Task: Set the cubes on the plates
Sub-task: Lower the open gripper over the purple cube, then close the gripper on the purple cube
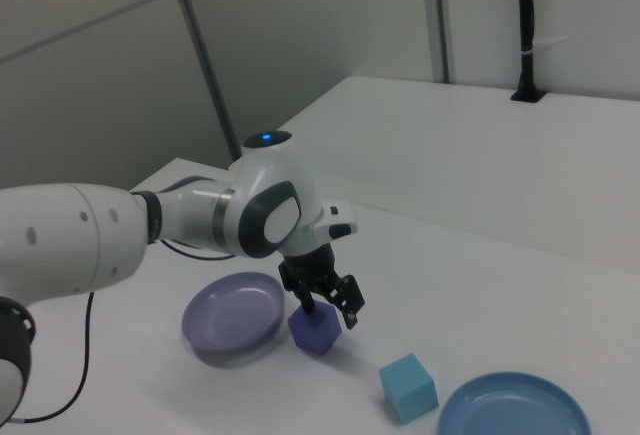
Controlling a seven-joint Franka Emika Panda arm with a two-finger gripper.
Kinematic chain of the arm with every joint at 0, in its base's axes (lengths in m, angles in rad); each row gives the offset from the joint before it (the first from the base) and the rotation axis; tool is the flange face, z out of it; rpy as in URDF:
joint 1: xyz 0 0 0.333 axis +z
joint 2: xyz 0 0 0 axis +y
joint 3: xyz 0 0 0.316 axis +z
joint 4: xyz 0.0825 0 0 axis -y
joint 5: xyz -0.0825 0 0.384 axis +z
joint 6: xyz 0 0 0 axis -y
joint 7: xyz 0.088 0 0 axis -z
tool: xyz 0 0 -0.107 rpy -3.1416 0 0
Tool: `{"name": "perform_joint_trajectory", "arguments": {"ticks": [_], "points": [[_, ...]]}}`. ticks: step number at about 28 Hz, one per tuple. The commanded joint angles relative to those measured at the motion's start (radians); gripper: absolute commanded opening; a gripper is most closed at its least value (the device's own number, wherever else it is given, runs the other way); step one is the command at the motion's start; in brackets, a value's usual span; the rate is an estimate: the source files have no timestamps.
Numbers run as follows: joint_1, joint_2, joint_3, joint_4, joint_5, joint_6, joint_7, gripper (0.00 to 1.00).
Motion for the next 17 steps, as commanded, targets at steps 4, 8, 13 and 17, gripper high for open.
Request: {"name": "perform_joint_trajectory", "arguments": {"ticks": [4,8,13,17], "points": [[0.031,-0.040,-0.009,-0.009,-0.030,0.024,0.058,1.00],[0.025,-0.078,-0.006,-0.006,-0.022,-0.038,0.050,1.00],[0.031,-0.084,-0.006,-0.004,-0.021,-0.058,0.042,1.00],[0.042,-0.060,-0.002,-0.006,-0.021,-0.052,0.048,1.00]]}}
